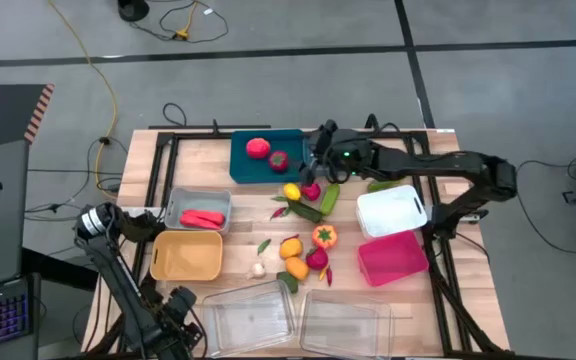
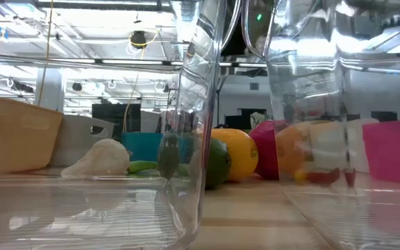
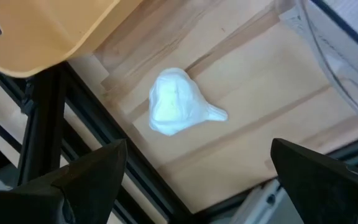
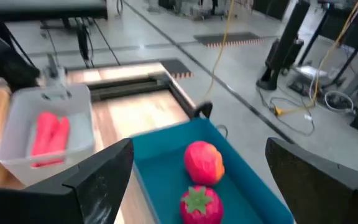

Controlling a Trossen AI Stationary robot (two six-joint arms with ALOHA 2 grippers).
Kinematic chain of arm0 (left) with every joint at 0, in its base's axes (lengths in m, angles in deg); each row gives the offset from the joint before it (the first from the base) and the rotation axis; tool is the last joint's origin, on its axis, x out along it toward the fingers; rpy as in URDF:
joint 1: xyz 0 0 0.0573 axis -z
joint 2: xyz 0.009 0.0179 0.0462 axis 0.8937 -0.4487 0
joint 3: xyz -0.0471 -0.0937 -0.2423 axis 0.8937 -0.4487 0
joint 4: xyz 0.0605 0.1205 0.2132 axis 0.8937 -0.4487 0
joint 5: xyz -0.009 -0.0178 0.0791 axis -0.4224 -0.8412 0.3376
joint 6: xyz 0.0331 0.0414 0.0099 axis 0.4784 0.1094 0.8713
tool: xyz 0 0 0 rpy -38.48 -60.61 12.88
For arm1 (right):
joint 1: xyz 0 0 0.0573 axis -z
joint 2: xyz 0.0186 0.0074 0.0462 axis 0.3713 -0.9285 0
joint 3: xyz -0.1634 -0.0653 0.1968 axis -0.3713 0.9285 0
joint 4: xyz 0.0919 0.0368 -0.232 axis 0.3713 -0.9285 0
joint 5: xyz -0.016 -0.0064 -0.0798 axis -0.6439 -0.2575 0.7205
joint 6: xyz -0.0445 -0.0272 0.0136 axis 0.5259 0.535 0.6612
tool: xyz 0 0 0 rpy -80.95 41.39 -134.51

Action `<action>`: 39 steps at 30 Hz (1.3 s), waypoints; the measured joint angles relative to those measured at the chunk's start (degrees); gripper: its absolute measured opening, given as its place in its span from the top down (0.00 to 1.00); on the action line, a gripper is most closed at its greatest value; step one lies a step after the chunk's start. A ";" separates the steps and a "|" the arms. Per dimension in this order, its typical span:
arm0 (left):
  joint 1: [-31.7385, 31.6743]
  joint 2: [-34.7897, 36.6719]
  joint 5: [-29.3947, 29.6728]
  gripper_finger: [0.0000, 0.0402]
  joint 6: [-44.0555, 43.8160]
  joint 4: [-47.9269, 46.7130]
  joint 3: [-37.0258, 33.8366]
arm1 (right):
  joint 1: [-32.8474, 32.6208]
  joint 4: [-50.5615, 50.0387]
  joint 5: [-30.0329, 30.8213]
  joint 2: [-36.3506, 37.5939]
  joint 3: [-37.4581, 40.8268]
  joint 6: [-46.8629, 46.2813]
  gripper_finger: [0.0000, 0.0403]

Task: Sort produce into baskets
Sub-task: Put the garlic into the yellow bin

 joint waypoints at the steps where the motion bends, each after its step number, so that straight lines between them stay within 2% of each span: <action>1: 0.00 -0.66 -0.01 0.04 0.36 -0.04 0.00 | -0.38 0.04 -0.01 1.10 0.00 -0.01 0.02; 14: 0.17 -9.54 -0.14 0.04 3.33 -0.45 0.01 | -6.80 -3.48 -0.01 12.89 0.03 0.02 0.02; 27: 1.14 -12.93 -0.31 0.04 4.60 -0.41 -0.02 | -11.90 -4.55 -0.01 16.42 0.03 0.16 0.02; 39: 3.06 -12.73 -1.66 0.18 3.38 3.77 -4.45 | -12.51 -5.41 -0.03 16.40 0.04 0.07 0.02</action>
